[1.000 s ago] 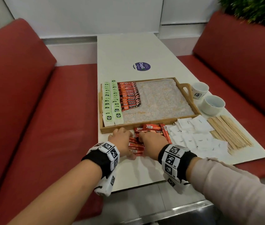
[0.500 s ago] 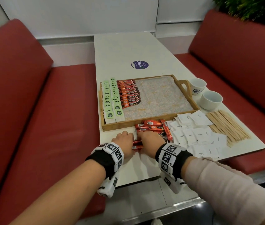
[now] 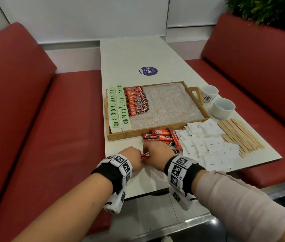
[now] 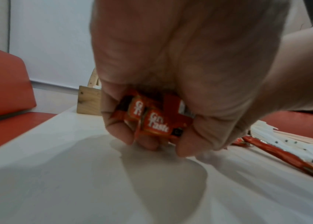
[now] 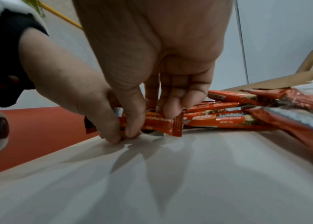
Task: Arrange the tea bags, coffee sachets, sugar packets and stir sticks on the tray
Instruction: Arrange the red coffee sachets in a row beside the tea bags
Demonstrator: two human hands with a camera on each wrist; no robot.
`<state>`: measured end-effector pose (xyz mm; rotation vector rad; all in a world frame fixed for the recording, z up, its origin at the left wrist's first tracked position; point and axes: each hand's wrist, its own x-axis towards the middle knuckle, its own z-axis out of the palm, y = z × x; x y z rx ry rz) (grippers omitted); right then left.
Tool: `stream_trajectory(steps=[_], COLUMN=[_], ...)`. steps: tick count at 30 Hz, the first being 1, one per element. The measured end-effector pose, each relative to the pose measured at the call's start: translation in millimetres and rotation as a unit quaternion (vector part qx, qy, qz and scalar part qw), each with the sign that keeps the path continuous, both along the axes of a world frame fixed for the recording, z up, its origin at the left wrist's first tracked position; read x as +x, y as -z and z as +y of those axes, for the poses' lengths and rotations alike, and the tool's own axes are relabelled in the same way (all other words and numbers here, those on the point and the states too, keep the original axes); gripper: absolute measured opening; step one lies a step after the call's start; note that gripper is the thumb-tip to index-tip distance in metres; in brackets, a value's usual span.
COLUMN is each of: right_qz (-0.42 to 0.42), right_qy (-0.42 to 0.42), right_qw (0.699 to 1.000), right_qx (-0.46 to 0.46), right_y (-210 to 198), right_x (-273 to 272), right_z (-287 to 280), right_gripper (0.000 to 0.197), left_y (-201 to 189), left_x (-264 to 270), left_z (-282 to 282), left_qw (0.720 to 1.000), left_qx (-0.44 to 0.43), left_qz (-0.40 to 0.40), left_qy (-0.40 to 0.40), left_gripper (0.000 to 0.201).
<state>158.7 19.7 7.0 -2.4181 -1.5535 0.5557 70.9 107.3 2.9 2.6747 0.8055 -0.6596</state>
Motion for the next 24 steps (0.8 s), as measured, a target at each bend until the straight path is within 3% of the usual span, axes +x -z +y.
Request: stream_trajectory(steps=[4,7,9,12,18,24], right_qz=[0.014,-0.017,-0.038,-0.029,-0.052,-0.021], right_qy=[-0.011,-0.048,-0.066,-0.07,-0.083,-0.029], right_qw=[0.999,0.996,0.992,0.989,0.99,0.996], right_qx=[0.045,0.074,0.097,0.126,0.106,0.081], right_y=[-7.2,-13.5,-17.0,-24.0,-34.5,-39.6], right_x=[5.2,11.6,15.1,19.1,26.5,34.1], right_z=[-5.5,-8.2,-9.1,-9.0,-5.7,-2.2], right_gripper=[0.039,0.041,0.033,0.018,0.019,0.02], left_y=[-11.3,-18.2,-25.4,-29.8,-30.0,-23.9], left_x=[-4.0,-9.8,-13.3,-15.9,-20.1,-23.9], left_z=[4.3,9.3,12.3,16.2,24.4,36.1], left_qw=[0.995,0.953,0.928,0.913,0.873,0.881], left_qx=[-0.08,-0.25,-0.31,-0.342,-0.417,-0.395], left_qz=[-0.02,-0.061,-0.07,-0.076,-0.092,-0.092], left_qy=[-0.054,-0.163,-0.194,-0.209,-0.235,-0.243], left_gripper=[0.026,0.015,0.012,0.013,0.016,0.033])
